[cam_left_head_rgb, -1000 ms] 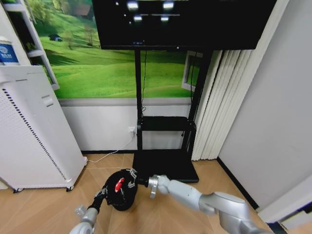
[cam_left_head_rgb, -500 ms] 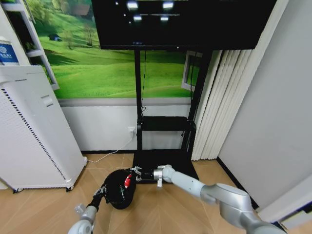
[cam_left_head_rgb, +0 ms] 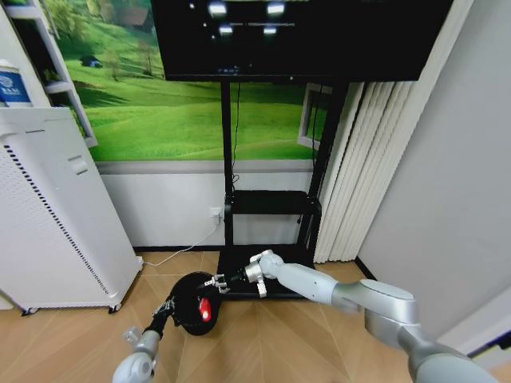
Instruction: Pick up the trash bin and place the garbage on the floor into it.
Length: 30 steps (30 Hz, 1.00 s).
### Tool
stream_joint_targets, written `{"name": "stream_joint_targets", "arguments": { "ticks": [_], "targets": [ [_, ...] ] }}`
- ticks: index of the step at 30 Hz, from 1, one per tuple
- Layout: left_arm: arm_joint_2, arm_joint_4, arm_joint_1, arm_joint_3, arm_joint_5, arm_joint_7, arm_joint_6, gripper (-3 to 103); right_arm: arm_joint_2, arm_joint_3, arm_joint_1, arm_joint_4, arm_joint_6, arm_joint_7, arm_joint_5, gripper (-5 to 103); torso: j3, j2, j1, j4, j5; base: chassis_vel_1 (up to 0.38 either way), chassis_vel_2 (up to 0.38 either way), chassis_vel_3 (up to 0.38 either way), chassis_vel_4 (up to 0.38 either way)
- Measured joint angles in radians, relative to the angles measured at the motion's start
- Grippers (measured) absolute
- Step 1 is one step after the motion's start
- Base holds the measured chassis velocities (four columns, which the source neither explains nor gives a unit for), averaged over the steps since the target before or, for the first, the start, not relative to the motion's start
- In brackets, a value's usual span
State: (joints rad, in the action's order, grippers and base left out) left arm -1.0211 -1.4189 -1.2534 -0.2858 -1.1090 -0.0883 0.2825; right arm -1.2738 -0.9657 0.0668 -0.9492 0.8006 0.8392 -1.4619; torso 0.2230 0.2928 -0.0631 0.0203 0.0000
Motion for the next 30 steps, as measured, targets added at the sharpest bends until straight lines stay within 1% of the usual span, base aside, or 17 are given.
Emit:
{"name": "stream_joint_targets", "arguments": {
  "ticks": [3,8,9,10,11,13,14,15,16,17,18,19,20,21,23,25,30],
  "targets": [
    [-0.001,-0.004,-0.004,-0.003,-0.001,-0.001,-0.001,7,-0.025,-0.003,0.006,0.025,0.0,0.006,0.014,100,0.0,0.0,0.0,-0.0002,-0.0001,0.0,0.0,0.0,0.0],
    [-0.002,-0.015,-0.022,-0.009,0.003,-0.002,-0.001,7,-0.033,-0.034,0.007,0.089,0.0,0.008,0.159,100,0.0,0.0,0.0,-0.0005,0.0,0.0,0.0,0.0,0.0],
    [-0.001,-0.016,-0.024,-0.01,0.004,-0.002,-0.001,7,-0.029,-0.049,0.007,0.11,0.0,0.007,0.235,100,0.0,0.0,0.0,-0.0006,0.0,0.0,0.0,0.0,0.0],
    [0.002,-0.017,-0.029,-0.011,0.006,-0.002,-0.001,7,-0.012,-0.079,0.005,0.147,0.0,-0.006,0.385,100,0.0,0.0,0.0,-0.0007,0.0001,0.0,0.0,0.0,0.0],
    [0.002,-0.017,-0.029,-0.011,0.006,-0.002,-0.001,7,-0.012,-0.079,0.005,0.147,0.0,-0.006,0.385,100,0.0,0.0,0.0,-0.0007,0.0001,0.0,0.0,0.0,0.0],
    [0.01,-0.022,-0.037,-0.014,0.008,-0.003,-0.001,7,0.038,-0.129,-0.005,0.182,-0.001,-0.044,0.599,100,0.0,0.0,0.0,-0.0005,0.0002,0.0,0.0,0.0,0.0],
    [0.018,-0.031,-0.047,-0.017,0.008,-0.003,-0.001,7,0.095,-0.143,-0.008,0.189,-0.002,-0.08,0.729,100,0.0,0.0,0.0,-0.0008,0.0002,0.0,0.0,0.0,0.0],
    [0.018,-0.031,-0.047,-0.017,0.008,-0.003,-0.001,7,0.095,-0.143,-0.008,0.189,-0.002,-0.08,0.729,100,0.0,0.0,0.0,-0.0008,0.0002,0.0,0.0,0.0,0.0],
    [0.032,-0.043,-0.062,-0.022,0.01,-0.003,-0.001,7,0.199,-0.146,0.005,0.197,-0.002,-0.123,0.895,100,0.0,0.0,0.0,-0.0003,0.0,0.0,0.0,0.0,0.0],
    [0.039,-0.052,-0.071,-0.023,0.011,-0.003,-0.001,7,0.257,-0.146,0.027,0.193,-0.002,-0.16,1.022,100,0.0,0.0,0.0,0.0002,0.0,0.0,0.0,0.0,0.0],
    [0.039,-0.052,-0.071,-0.023,0.011,-0.003,-0.001,7,0.257,-0.146,0.027,0.193,-0.002,-0.16,1.022,100,0.0,0.0,0.0,0.0002,0.0,0.0,0.0,0.0,0.0],
    [0.045,-0.059,-0.077,-0.025,0.011,-0.003,-0.001,7,0.294,-0.144,0.049,0.19,-0.002,-0.19,1.119,100,0.0,0.0,0.0,0.0009,0.0004,0.0,0.0,0.0,0.0],
    [0.051,-0.066,-0.081,-0.024,0.011,-0.001,-0.001,7,0.341,-0.137,0.089,0.181,-0.003,-0.236,1.283,100,0.0,0.0,0.0,0.0007,0.0006,0.0,0.0,0.0,0.0],
    [0.051,-0.066,-0.081,-0.024,0.011,-0.001,-0.001,7,0.341,-0.137,0.089,0.181,-0.003,-0.236,1.283,100,0.0,0.0,0.0,0.0007,0.0006,0.0,0.0,0.0,0.0],
    [0.059,-0.07,-0.079,-0.011,0.011,0.007,-0.001,7,0.4,-0.111,0.169,0.167,-0.003,-0.295,1.485,100,0.0,0.0,0.0,0.0005,0.0003,0.0,0.0,0.0,0.0],
    [0.062,-0.069,-0.076,-0.004,0.019,0.017,0.001,7,0.435,-0.069,0.271,0.158,-0.003,-0.313,1.56,100,0.0,0.0,0.0,0.0003,0.0004,0.0,0.0,0.0,0.0],
    [0.068,-0.069,-0.082,0.001,0.024,0.018,0.002,7,0.454,0.003,0.387,0.137,-0.003,-0.308,1.561,100,0.0,0.0,0.0,0.0002,0.0007,0.0,0.0,0.0,0.0]
  ]
}}
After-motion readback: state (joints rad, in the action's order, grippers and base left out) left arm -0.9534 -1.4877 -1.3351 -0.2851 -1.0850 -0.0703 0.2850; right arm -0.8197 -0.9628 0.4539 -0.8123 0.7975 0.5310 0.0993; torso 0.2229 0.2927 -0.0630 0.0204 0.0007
